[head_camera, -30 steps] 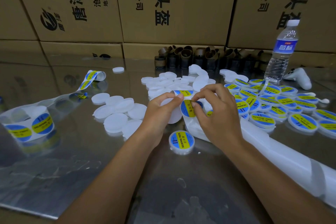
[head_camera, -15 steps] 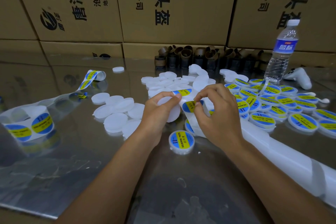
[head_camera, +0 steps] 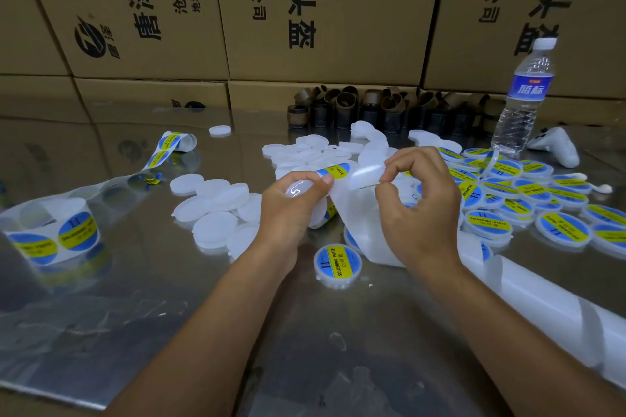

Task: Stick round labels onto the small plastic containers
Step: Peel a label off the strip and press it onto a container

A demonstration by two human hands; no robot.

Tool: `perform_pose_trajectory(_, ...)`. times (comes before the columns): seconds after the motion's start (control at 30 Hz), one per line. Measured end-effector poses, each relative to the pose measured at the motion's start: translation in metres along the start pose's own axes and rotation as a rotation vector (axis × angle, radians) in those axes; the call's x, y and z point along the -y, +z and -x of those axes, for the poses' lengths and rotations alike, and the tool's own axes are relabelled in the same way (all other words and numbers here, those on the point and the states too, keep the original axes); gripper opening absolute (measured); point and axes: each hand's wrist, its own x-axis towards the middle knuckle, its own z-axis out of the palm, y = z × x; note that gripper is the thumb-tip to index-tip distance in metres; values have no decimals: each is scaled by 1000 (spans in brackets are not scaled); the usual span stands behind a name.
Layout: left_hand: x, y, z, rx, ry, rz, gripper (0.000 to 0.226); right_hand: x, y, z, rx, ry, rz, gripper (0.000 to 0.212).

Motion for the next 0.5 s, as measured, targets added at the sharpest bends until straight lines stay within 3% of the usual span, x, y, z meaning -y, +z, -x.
perform_pose_trajectory(0.17,-1,0,0,69,-30,72,13,4,0,1,-17,-11,-16,18)
perform_pose_trajectory(0.4,-5,1,-2,312,-72,348,30,7,-2,-3,60,306,-300,34)
perform_pose_trajectory(0.5,-7,-1,-2,362,-125,482,34,12,-3,-5,98,376,-466,25)
